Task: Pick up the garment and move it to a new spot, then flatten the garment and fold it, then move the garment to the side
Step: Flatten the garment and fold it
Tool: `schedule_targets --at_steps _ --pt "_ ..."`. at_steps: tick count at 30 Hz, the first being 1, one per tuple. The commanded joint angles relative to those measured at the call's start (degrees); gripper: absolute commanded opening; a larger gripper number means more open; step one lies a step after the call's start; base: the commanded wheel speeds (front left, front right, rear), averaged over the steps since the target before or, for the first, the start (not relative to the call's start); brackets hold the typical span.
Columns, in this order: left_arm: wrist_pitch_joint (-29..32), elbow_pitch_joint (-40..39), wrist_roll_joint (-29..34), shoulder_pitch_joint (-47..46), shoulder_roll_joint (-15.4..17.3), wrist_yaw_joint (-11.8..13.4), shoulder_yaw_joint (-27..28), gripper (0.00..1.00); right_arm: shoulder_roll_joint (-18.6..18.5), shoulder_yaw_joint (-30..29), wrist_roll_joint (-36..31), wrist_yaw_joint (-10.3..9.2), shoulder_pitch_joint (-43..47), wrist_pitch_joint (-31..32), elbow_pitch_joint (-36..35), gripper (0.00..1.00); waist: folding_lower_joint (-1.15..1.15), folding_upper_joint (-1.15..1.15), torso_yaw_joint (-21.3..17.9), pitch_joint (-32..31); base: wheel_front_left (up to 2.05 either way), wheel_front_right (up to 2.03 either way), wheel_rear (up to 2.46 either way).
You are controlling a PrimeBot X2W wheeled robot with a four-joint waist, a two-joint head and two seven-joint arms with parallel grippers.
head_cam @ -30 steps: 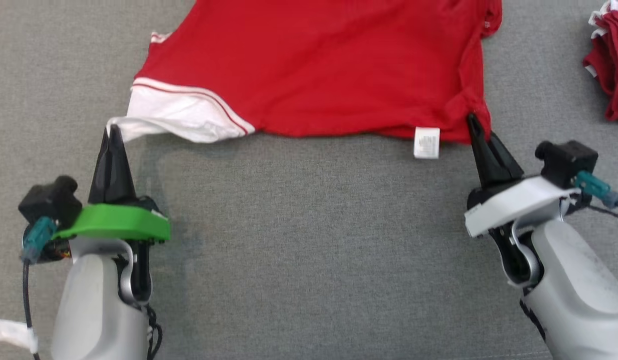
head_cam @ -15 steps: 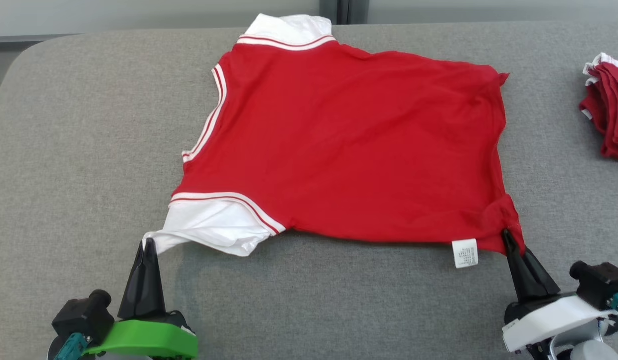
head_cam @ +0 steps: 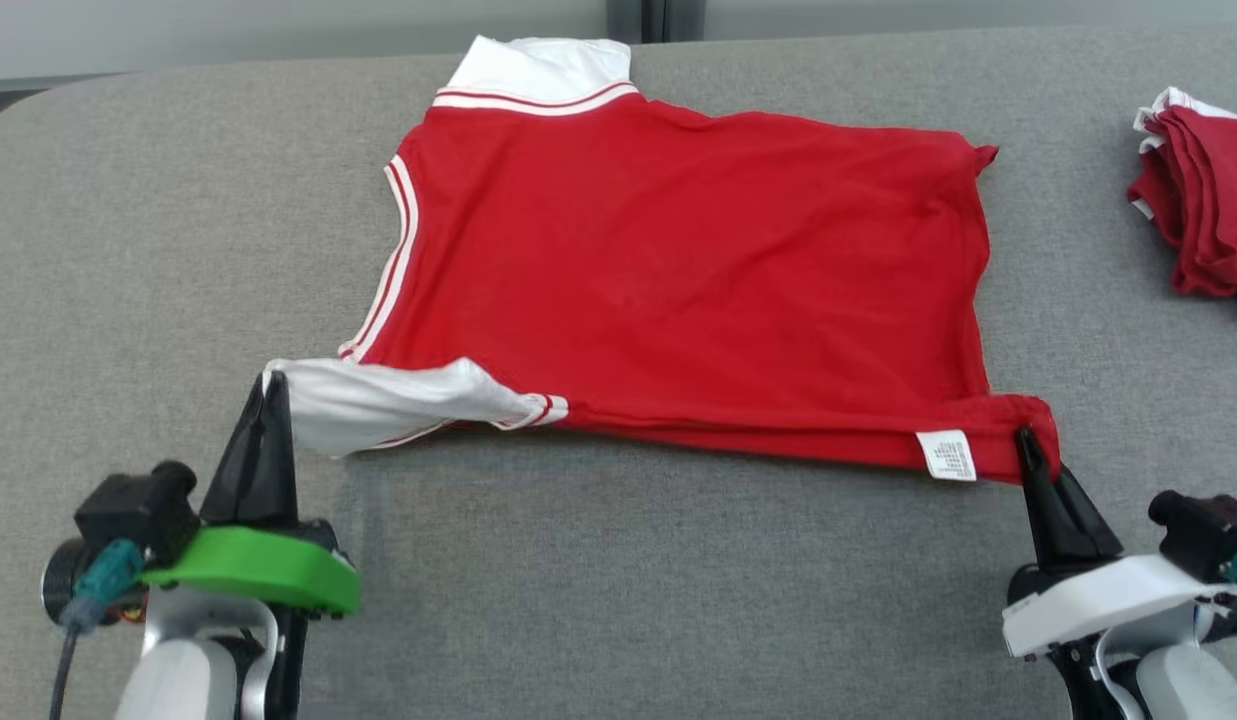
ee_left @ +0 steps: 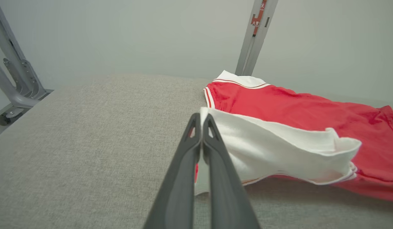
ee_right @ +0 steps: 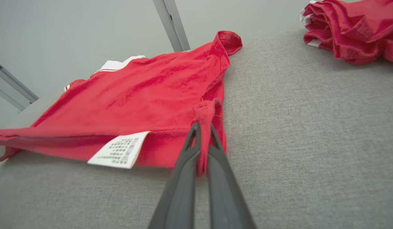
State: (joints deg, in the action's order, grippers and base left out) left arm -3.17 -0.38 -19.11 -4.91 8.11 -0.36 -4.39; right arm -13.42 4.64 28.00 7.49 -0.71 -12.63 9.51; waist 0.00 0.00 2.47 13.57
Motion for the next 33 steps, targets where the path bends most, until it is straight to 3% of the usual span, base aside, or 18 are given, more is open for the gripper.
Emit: schedule_targets --at_steps 1,8,13,15,16,17,18,23,33 --pt "0.2 2.2 0.6 -3.7 1.1 -0.8 -0.2 0.0 0.0 -0.1 -0.2 0.0 -2.4 0.3 0.9 0.0 0.0 0.0 -1.4 2.2 0.0 0.0 0.0" --pt "-0.3 15.8 1.2 -17.8 3.1 -4.4 -2.7 0.0 0.4 1.6 -1.0 0.0 -10.9 0.9 5.7 0.0 0.0 0.0 -2.9 6.6 0.0 0.0 0.0" --pt "-4.5 24.3 2.2 -24.9 3.5 -5.9 -5.2 0.0 0.1 3.6 -1.0 0.0 -15.2 0.1 9.3 0.01 0.0 0.0 -3.4 8.3 0.0 0.0 0.0" --pt "-6.5 27.2 1.9 -26.6 3.2 -6.2 -5.8 0.0 -0.2 4.0 -0.9 0.0 -16.3 -0.4 10.3 0.44 0.0 0.0 -3.3 8.6 0.0 0.0 0.0" --pt "-7.7 28.2 1.8 -27.4 3.1 -6.3 -6.1 0.13 -0.2 4.1 -1.1 0.0 -16.6 -0.8 10.6 1.0 0.0 0.0 -3.2 8.7 0.0 0.0 0.0" --pt "-8.9 29.4 1.6 -28.1 2.9 -6.5 -6.1 0.49 -0.3 4.0 -1.6 0.0 -16.9 -1.2 10.6 1.0 0.0 0.0 -3.1 8.7 0.0 0.0 0.0" --pt "-10.0 30.2 1.3 -28.5 2.7 -6.6 -6.0 1.0 -0.4 3.7 -2.4 0.0 -17.0 -1.6 10.4 1.0 0.0 0.0 -3.0 8.7 0.0 0.0 0.0" --pt "-12.0 30.0 1.6 -26.4 2.4 -5.7 -4.0 1.0 0.7 0.2 -8.3 0.0 -14.1 -2.4 6.0 1.0 0.0 0.0 -3.0 7.5 0.0 0.0 0.0" --pt "-12.0 12.0 5.1 -10.2 0.0 -1.3 2.9 1.0 4.2 -3.1 -15.7 0.0 -4.8 -2.5 -7.6 1.0 0.0 0.0 -4.0 3.7 0.0 0.0 0.0"
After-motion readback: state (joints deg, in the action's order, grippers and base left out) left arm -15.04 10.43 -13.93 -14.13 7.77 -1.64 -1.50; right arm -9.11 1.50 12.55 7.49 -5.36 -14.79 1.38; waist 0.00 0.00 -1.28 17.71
